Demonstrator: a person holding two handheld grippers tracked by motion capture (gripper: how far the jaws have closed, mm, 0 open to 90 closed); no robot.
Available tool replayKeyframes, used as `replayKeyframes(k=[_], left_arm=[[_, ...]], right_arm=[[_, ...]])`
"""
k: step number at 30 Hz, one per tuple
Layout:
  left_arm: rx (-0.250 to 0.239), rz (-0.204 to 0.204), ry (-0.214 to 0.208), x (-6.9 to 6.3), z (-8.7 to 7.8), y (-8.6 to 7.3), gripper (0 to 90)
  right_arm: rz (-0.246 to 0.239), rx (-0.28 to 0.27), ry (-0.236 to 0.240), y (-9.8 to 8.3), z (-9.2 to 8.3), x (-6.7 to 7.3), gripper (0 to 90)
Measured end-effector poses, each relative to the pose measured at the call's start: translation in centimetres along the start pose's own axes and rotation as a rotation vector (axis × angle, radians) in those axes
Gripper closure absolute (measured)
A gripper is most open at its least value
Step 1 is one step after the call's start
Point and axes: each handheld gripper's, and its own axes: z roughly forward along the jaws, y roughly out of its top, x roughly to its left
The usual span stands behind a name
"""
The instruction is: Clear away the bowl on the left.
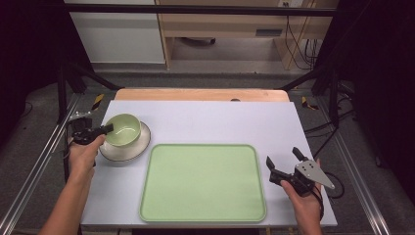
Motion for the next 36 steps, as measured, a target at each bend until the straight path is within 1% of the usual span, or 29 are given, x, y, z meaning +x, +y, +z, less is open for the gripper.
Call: replayKeyframes(k=[5,6,7,9,11,12,13,14,16,18,19,25,27,29,31,36], left_arm=[[-0.012,0.017,-0.043,-1.7,-0.4,0.8,83.1],[-0.015,0.024,-0.046,-2.0,-0.4,0.9,83.1],[-0.018,0.022,-0.057,-2.3,-0.4,1.0,83.1],[-0.018,0.026,-0.080,-3.0,-0.4,1.1,83.1],[-0.016,0.035,-0.095,-3.6,-0.3,1.2,83.1],[-0.012,0.043,-0.098,-3.9,-0.3,1.2,83.1],[-0.013,0.041,-0.100,-4.1,-0.2,1.2,83.1],[-0.006,0.054,-0.103,-4.4,-0.1,1.2,83.1],[-0.003,0.056,-0.111,-4.8,0.1,1.1,83.1],[0.002,0.068,-0.122,-5.3,0.2,1.0,83.1],[0.001,0.066,-0.128,-5.6,0.2,0.9,83.1],[0.014,0.095,-0.157,-7.1,0.5,0.6,83.1],[0.021,0.099,-0.166,-7.6,0.6,0.5,83.1],[0.018,0.104,-0.166,-8.1,0.7,0.3,83.1],[0.022,0.112,-0.166,-8.4,0.9,0.3,83.1],[0.033,0.119,-0.182,-9.1,1.1,-0.1,83.1]], right_arm=[[0.003,0.002,0.000,0.0,0.0,0.0,4.9],[0.003,0.002,0.000,0.0,0.0,0.0,4.9],[0.003,0.002,0.001,0.0,0.0,0.0,4.9],[0.002,0.001,0.001,0.0,0.0,0.0,4.8],[0.001,0.001,0.000,0.0,-0.1,-0.1,4.9],[0.000,0.002,0.000,0.0,-0.1,-0.1,4.9],[0.000,0.002,0.000,0.0,-0.1,-0.1,4.9],[0.000,0.002,0.000,0.0,0.0,-0.1,4.9],[0.002,0.001,0.002,0.0,-0.1,0.0,4.9],[0.002,0.002,0.001,0.0,-0.1,0.0,4.9],[0.000,0.000,0.002,0.0,-0.1,-0.1,4.9],[0.001,0.004,0.001,0.0,0.0,0.0,4.9],[0.002,0.003,0.002,0.0,0.0,0.0,4.9],[0.002,0.004,0.001,0.0,0.0,0.0,4.9],[0.001,0.002,0.003,0.0,0.0,-0.1,4.9],[0.000,0.002,0.002,0.0,-0.1,-0.1,4.9]])
